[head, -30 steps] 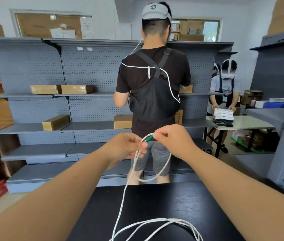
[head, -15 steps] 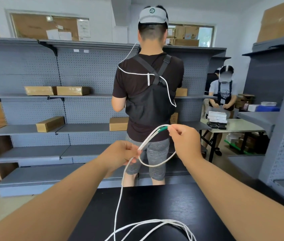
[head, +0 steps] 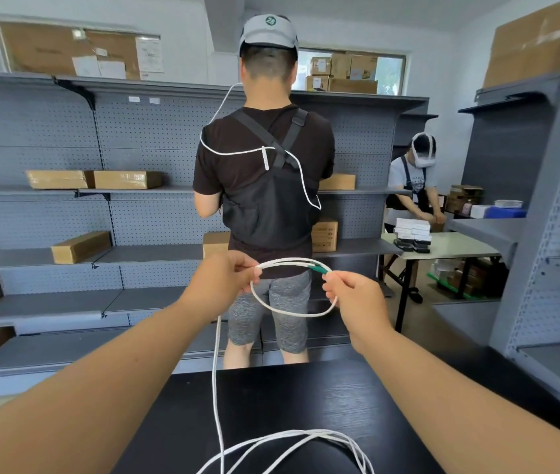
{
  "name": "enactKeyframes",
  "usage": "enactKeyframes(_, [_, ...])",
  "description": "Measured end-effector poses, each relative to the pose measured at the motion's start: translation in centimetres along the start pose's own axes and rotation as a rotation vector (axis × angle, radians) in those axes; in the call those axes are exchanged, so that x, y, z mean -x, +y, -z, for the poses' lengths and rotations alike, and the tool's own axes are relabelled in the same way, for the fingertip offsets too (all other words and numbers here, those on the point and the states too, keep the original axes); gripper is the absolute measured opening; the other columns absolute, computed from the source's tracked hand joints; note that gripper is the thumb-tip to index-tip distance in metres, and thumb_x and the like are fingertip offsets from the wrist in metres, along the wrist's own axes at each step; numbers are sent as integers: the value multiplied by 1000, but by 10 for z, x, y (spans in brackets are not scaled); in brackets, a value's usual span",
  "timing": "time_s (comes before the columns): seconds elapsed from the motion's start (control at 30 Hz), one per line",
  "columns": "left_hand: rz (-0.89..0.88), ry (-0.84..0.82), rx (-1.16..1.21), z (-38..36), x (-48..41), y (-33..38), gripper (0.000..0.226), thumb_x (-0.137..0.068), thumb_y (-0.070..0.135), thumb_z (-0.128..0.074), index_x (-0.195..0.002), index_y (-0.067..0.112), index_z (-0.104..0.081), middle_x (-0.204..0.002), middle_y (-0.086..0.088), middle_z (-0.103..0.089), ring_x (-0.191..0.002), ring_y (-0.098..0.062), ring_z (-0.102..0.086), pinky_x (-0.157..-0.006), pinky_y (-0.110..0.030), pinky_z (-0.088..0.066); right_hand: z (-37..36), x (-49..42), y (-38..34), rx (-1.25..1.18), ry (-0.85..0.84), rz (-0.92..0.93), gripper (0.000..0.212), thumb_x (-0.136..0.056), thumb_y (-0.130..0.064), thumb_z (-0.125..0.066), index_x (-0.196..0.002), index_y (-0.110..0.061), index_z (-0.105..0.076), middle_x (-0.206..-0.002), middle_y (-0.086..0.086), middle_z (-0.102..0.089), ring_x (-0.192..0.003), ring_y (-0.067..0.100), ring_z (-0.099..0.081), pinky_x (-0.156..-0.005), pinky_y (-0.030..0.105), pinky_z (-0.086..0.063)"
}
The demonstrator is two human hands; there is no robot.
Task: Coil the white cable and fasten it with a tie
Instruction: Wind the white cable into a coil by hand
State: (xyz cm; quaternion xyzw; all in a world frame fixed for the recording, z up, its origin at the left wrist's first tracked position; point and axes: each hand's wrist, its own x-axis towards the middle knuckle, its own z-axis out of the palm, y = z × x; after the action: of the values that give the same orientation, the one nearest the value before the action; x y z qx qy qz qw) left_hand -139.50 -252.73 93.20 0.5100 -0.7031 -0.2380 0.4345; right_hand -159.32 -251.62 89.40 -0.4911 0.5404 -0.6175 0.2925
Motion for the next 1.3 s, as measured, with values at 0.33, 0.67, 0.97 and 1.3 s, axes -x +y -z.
enactKeyframes(0.33, [-107, -106, -328, 10, -16, 20, 14, -89, 16, -60, -80, 11, -69, -77, -9, -70, -69, -19, -62, -79, -40, -55, 11, -13, -29, 459, -203, 316, 36, -91, -27, -55, -125, -16, -57, -122, -1, -62, -109, 11, -55, -93, 19, -37])
enactKeyframes(0.67, [-173, -188, -468, 1, -13, 28, 15, -89, 16, -59, -75, 18, -63, -80, -10, -68, -78, -25, -64, -72, -32, -51, -13, -13, -56, 1146, -479, 612, 24, -95, -25, -44, -75, -15, -52, -78, 2, -52, -83, 22, -44, -75, 35, -39])
enactKeyframes(0.97, [7, -173, 197, -12, -1, -2, 14, -93, 21, -55, -83, 17, -65, -73, 8, -67, -59, -5, -54, -67, -18, -46, -11, -14, -73, 1258, -530, 583, 45, -97, -25, -41, -53, -25, -29, -59, -2, -36, -76, 21, -44, -68, 27, -28])
enactKeyframes(1.3, [139, -104, 410, -29, 8, -5, 7, -84, 22, -66, -85, 14, -66, -76, -2, -64, -60, -10, -56, -69, -25, -47, 2, -17, -61, 963, -223, 539, 35, -94, -27, -48, -66, -7, -52, -64, 6, -46, -67, 21, -42, -63, 33, -31])
